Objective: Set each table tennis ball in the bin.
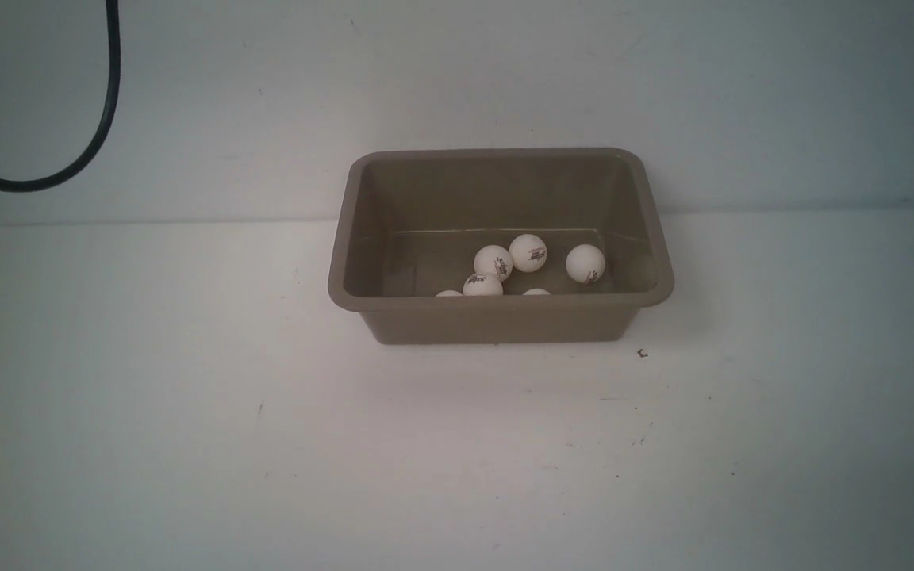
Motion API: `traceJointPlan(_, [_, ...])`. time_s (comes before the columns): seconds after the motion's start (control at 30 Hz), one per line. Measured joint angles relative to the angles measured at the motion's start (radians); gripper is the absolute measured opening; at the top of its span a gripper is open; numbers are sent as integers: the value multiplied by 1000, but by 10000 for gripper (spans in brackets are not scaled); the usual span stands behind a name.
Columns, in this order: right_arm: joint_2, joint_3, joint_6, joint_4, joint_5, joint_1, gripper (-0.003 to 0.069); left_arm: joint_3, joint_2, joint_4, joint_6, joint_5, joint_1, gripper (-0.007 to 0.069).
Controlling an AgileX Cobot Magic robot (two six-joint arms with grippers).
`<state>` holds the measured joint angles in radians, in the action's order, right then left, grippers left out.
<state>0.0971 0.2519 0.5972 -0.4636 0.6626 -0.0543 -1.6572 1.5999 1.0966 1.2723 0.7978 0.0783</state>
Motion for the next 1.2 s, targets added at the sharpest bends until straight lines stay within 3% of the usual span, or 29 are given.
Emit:
traceJointPlan(0.2, [0, 0, 1, 0, 1, 0, 546, 0, 0, 55, 0, 19, 0, 541])
traceJointPlan(0.43, [0, 0, 1, 0, 2, 0, 546, 0, 32, 298, -21, 143, -47, 519])
traceJointPlan(0.73, [0, 0, 1, 0, 3, 0, 546, 0, 72, 386, -7, 193, -110, 479])
traceJointPlan(0.87, [0, 0, 1, 0, 3, 0, 546, 0, 64, 389, 124, 209, -148, 478])
traceJointPlan(1.0, [0, 0, 1, 0, 3, 0, 546, 1, 8, 374, 150, 208, -166, 478])
traceJointPlan(1.1, [0, 0, 1, 0, 3, 0, 546, 1, -49, 337, 124, 207, -166, 478])
traceJointPlan(1.2, [0, 0, 1, 0, 3, 0, 546, 1, -107, 213, -32, 207, -158, 478])
